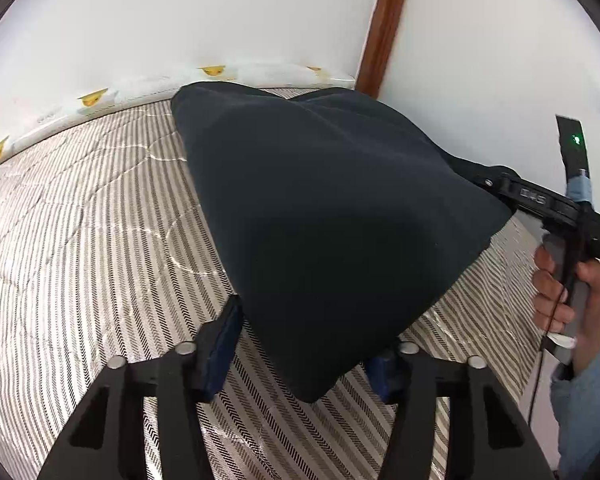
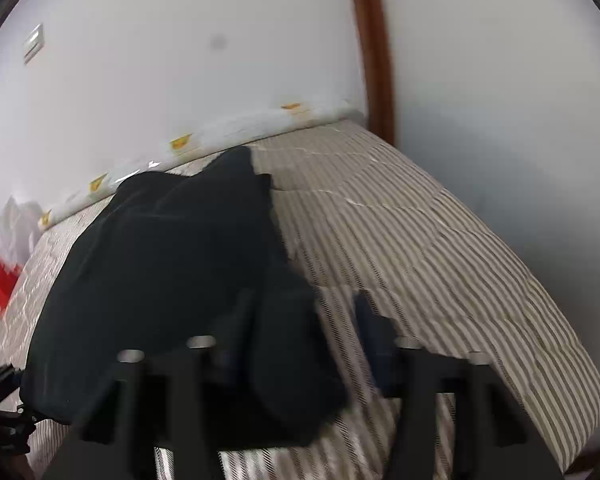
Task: Fold small clothes
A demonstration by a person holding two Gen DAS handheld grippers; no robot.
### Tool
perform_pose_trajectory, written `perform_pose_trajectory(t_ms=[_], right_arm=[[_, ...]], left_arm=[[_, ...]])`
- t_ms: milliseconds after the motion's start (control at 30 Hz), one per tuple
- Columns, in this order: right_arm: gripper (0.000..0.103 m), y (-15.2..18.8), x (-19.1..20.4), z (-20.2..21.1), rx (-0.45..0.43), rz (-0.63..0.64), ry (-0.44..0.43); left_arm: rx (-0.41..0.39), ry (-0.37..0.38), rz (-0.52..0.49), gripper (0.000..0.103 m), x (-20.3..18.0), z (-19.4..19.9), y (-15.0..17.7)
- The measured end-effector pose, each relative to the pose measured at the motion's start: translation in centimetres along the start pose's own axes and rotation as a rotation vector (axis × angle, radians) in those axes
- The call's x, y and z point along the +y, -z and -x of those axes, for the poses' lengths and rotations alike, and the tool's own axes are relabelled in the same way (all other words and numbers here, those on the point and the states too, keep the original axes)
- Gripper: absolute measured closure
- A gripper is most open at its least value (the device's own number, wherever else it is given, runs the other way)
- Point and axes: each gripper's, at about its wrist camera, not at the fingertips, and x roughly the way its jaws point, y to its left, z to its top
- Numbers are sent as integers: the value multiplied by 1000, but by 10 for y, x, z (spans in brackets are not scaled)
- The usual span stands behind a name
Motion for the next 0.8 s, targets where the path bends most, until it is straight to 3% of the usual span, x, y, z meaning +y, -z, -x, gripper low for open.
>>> perform_pose_trajectory(t_ms=[33, 167, 200, 233, 267, 333, 533, 800], right_arm=[[24, 2, -7, -2, 26, -41, -12], [24, 9, -16, -23, 123, -122, -86], [32, 10, -14, -28, 129, -125, -104], [59, 10, -11, -32, 131, -127, -134], [71, 9, -7, -36, 137, -139, -207], [84, 3, 4, -37, 110, -137, -181], [85, -5, 53, -56, 136, -82, -205], [84, -1, 155, -76, 181, 59, -298]], left_arm=[[-3, -3, 7, 58, 1, -5, -3], [-32, -6, 35, 70, 3, -3, -4], [-41, 1, 39, 72, 7, 0, -5], [-47, 2, 43, 73, 11, 1, -7], [-63, -13, 51, 75, 15, 4, -9], [-96, -30, 72, 76, 29, 13, -14], [-119, -85, 145, 78, 78, 32, -23], [-100, -167, 247, 78, 152, 56, 0]])
